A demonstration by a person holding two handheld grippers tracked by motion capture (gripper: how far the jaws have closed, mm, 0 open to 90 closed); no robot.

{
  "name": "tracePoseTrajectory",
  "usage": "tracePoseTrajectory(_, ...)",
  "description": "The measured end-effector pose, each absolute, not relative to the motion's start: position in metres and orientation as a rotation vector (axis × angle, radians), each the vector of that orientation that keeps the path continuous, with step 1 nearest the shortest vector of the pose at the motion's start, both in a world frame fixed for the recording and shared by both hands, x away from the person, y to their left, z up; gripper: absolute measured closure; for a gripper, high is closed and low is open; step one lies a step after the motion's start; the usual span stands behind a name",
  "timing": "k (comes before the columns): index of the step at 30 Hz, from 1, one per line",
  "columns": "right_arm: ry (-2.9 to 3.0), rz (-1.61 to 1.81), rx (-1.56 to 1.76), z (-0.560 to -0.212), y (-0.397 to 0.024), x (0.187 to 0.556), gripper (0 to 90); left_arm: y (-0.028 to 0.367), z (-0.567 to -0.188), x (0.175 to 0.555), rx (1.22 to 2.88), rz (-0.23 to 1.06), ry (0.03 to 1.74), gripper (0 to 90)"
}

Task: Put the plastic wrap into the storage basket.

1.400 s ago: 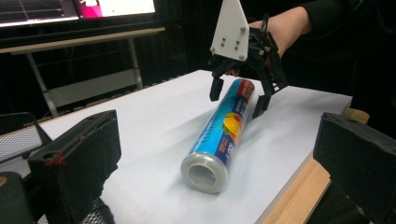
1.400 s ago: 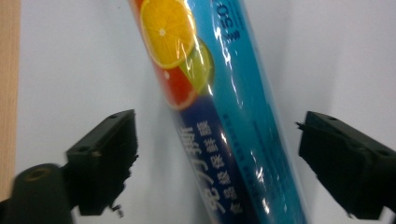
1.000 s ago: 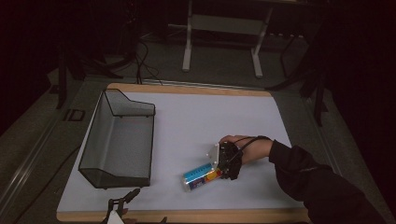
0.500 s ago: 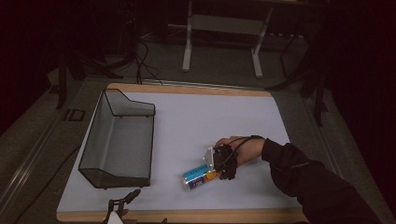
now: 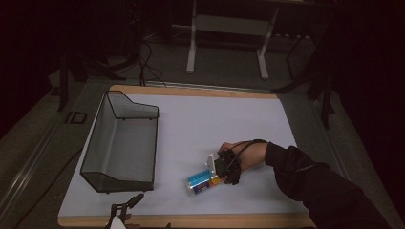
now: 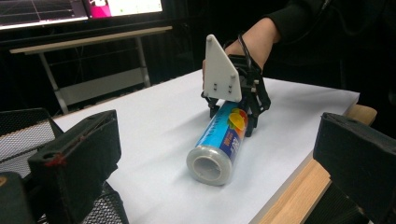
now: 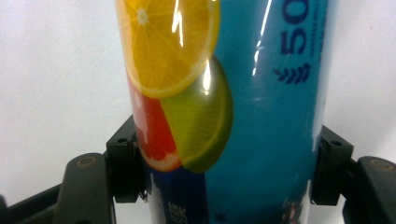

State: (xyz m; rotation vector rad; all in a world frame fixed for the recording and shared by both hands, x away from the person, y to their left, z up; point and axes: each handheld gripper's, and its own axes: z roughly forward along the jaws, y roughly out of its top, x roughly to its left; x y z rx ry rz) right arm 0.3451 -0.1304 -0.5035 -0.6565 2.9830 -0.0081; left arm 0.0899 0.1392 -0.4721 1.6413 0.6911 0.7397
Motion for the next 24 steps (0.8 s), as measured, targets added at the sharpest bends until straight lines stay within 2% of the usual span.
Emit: tracePoseTrajectory(24, 3.009, 0.019, -0.550, -0.490, -0.129, 0.346, 31.4, 0.137, -0.472, 0.092, 1.651, 0.734, 0.672, 1.7)
